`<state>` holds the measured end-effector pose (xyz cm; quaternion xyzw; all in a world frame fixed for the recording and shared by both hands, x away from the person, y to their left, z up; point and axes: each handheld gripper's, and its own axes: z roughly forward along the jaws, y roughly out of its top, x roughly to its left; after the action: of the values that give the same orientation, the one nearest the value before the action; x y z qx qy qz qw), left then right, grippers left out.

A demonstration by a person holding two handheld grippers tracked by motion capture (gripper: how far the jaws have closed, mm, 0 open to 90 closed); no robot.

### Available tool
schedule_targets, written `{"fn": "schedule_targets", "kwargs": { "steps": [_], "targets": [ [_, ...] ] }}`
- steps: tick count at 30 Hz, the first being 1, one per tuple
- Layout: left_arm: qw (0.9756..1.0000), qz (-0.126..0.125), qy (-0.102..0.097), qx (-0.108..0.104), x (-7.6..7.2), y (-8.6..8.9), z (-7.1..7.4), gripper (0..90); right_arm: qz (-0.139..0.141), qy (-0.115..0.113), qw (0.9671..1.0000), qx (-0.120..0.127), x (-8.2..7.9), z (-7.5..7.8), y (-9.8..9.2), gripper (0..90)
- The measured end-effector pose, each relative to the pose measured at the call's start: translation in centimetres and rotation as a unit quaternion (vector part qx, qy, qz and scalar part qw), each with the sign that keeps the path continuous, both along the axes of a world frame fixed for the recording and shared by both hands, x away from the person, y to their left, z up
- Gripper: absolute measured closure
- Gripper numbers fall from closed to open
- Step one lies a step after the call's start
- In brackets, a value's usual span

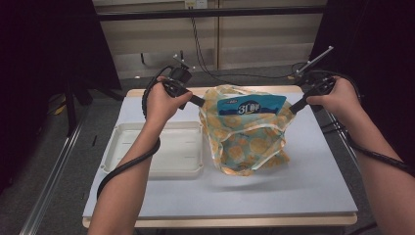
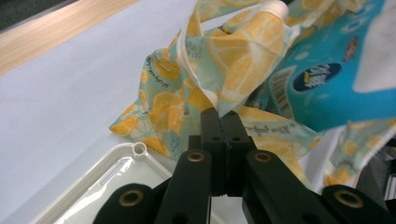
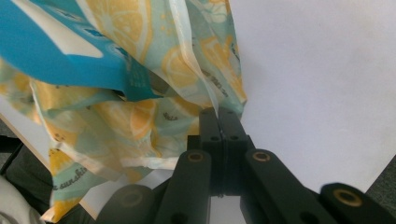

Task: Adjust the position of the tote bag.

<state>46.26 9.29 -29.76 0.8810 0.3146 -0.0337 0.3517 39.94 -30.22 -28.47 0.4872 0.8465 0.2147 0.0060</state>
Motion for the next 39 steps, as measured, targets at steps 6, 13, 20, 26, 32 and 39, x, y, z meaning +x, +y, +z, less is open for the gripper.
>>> {"fn": "schedule_targets", "kwargs": {
  "steps": [6, 13, 20, 26, 32, 39],
  "targets": [
    [0.9998, 0.016, 0.006, 0.013, 1.5, -0.5, -1.2, 90.0, -0.007, 0.006, 1.0, 0.002, 0.3, -0.9, -0.3, 90.0],
    [0.9989, 0.033, 0.025, 0.021, 3.2, -0.7, -3.0, 90.0, -0.017, 0.017, 0.9997, 0.001, 0.5, -2.4, -1.0, 90.0],
    [0.9984, 0.043, 0.034, 0.013, 3.9, -0.8, -3.9, 90.0, -0.03, 0.019, 0.9993, 0.009, 0.7, -3.7, -1.8, 90.0],
    [0.9988, 0.034, 0.034, 0.007, 3.4, -1.3, -3.4, 90.0, -0.013, 0.019, 0.9996, 0.015, 0.4, -3.6, -1.3, 77.8],
    [0.9993, 0.026, 0.025, 0.006, 3.0, -1.6, -2.6, 90.0, -0.011, -0.006, 0.9996, 0.027, 0.2, -2.6, -0.6, 59.6],
    [0.9996, 0.021, 0.021, 0.001, 2.8, -1.9, -2.4, 90.0, -0.01, -0.019, 0.9994, 0.026, 0.5, -2.0, 0.2, 56.7]
  ]
}}
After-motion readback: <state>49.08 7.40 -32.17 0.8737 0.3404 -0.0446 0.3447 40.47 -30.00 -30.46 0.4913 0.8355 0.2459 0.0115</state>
